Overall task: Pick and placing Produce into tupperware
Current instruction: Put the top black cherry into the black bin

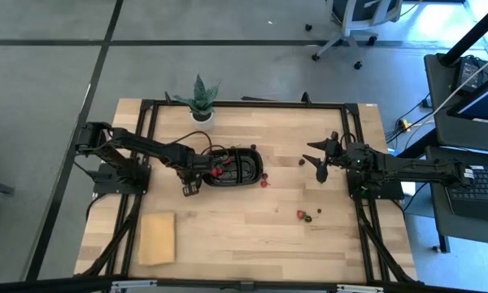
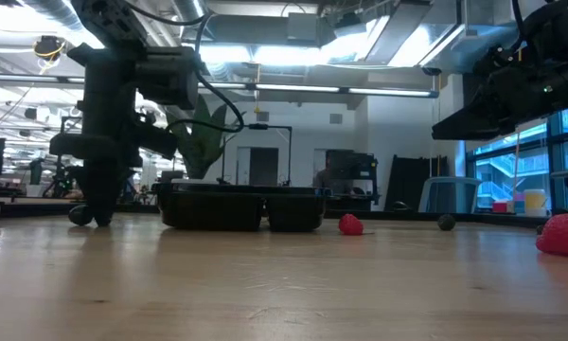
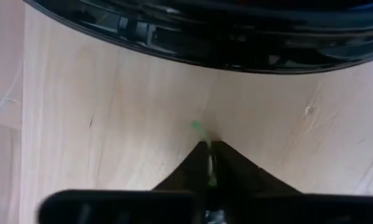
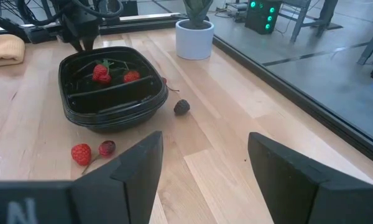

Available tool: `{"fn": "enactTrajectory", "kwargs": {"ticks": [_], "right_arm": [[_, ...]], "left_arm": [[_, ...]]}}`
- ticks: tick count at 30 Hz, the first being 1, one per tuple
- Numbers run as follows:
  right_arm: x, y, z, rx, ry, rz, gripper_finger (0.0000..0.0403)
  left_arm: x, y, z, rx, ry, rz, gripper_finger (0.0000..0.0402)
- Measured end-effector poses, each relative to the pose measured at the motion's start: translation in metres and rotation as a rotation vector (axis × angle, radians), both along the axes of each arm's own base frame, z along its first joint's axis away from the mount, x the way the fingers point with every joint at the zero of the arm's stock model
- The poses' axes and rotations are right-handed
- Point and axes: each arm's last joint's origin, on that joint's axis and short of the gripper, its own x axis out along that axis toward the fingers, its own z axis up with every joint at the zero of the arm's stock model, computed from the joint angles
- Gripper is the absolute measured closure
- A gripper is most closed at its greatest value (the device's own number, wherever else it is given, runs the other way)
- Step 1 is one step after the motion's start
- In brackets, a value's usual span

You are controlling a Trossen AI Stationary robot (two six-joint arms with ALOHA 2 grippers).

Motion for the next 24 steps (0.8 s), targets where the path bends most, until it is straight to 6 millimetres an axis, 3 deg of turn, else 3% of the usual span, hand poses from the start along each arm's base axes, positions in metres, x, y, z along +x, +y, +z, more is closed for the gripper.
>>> {"fn": "enactTrajectory", "kwargs": {"ticks": [9, 18, 24], "right_arm": [[0.0, 0.0, 0.0, 0.0, 0.0, 0.0, 0.0165], [0.0, 0.0, 0.0, -0.001, 0.001, 0.0, 0.0165], [0.0, 0.0, 0.0, 0.0, 0.001, 0.0, 0.0165]], "left_arm": [[0.004, 0.001, 0.01, 0.005, 0.037, -0.05, 0.0399], [0.038, -0.005, 0.057, -0.265, -0.156, -0.212, 0.0401], [0.047, -0.004, 0.085, -0.273, -0.174, -0.243, 0.0401]]}}
